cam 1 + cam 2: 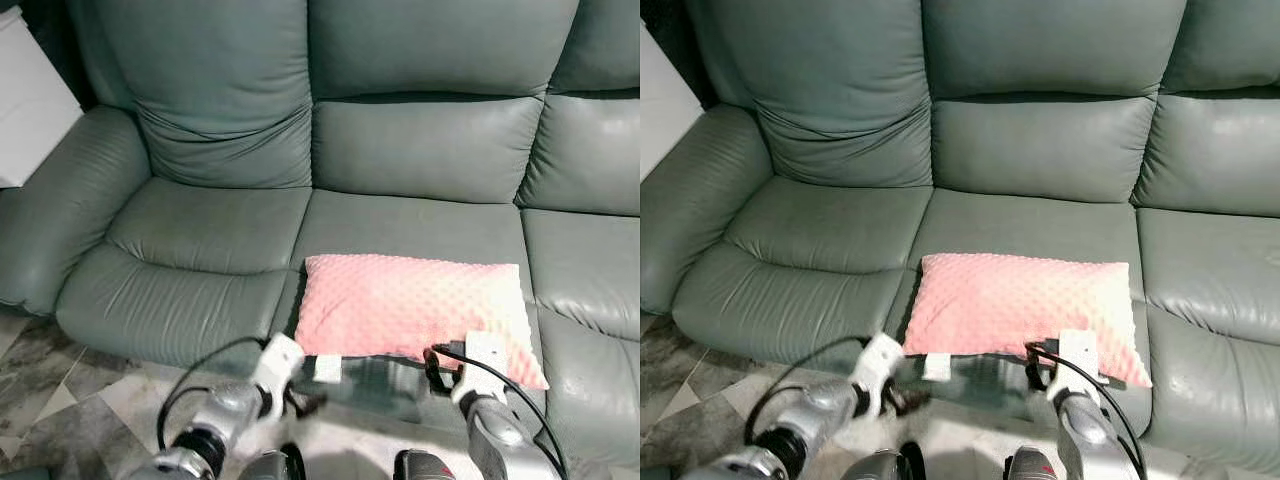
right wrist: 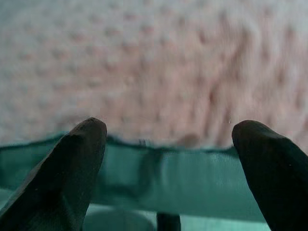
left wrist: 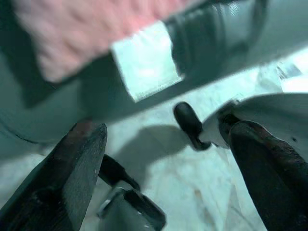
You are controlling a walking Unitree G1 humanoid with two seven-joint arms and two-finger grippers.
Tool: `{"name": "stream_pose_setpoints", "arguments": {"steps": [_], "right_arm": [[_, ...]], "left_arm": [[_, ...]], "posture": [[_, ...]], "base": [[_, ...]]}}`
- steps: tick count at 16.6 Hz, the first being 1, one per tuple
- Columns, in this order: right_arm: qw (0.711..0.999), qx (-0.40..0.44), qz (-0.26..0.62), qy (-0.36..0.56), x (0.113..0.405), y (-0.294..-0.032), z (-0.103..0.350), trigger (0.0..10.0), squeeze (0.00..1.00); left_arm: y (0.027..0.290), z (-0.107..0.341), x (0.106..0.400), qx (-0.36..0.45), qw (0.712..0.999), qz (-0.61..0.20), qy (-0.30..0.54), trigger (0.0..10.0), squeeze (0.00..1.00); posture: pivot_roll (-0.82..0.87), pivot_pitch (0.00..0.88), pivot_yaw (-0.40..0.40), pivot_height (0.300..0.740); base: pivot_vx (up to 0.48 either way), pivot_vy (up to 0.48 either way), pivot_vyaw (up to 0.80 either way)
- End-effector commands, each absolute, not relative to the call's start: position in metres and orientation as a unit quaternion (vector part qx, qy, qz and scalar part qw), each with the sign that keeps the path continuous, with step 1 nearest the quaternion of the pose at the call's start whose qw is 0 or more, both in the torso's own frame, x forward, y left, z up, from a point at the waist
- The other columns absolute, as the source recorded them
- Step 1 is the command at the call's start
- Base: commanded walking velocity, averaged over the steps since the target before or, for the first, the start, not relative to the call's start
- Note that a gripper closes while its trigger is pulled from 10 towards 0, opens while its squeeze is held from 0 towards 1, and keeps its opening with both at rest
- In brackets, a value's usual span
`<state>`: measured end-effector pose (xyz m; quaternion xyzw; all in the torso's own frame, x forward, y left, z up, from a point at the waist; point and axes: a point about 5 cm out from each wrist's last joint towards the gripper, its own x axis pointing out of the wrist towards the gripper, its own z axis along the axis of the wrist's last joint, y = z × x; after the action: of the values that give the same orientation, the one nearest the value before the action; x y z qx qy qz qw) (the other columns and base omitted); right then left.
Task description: Move the pillow to the sofa
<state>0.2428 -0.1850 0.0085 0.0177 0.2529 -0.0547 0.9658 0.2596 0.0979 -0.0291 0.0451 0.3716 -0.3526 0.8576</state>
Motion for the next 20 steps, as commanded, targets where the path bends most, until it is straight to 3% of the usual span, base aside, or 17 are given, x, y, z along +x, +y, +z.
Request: {"name": "stream_pose_setpoints", "arguments": {"steps": [1,7,9,14,20], "right_arm": [[0.960,0.027,-0.043,0.274,0.233,-0.181,0.002,10.0,0.61],[0.968,0.042,-0.026,0.248,0.222,-0.176,0.018,10.0,0.35],[0.968,0.046,-0.020,0.246,0.220,-0.177,0.024,10.0,0.00],[0.969,0.044,-0.030,0.241,0.219,-0.185,0.030,10.0,0.00],[0.973,0.051,-0.033,0.221,0.222,-0.184,0.036,10.0,0.00]], "left_arm": [[0.101,-0.037,0.251,0.050,0.851,-0.348,0.389,10.0,0.00],[0.090,-0.043,0.245,0.012,0.876,-0.286,0.389,10.0,0.00],[0.088,-0.045,0.243,0.026,0.879,-0.274,0.389,10.0,0.00],[0.087,-0.043,0.249,0.033,0.898,-0.216,0.382,10.0,0.00],[0.085,-0.020,0.277,0.031,0.939,-0.145,0.310,10.0,0.00]], "posture": [[-0.21,0.235,0.135,0.740],[-0.26,0.328,0.125,0.740],[-0.27,0.341,0.119,0.740],[-0.28,0.355,0.117,0.740],[-0.28,0.357,0.120,0.740]], "base": [[0.000,0.000,0.00],[0.000,0.000,0.00],[0.000,0.000,0.00],[0.000,0.000,0.00],[0.000,0.000,0.00]]}}
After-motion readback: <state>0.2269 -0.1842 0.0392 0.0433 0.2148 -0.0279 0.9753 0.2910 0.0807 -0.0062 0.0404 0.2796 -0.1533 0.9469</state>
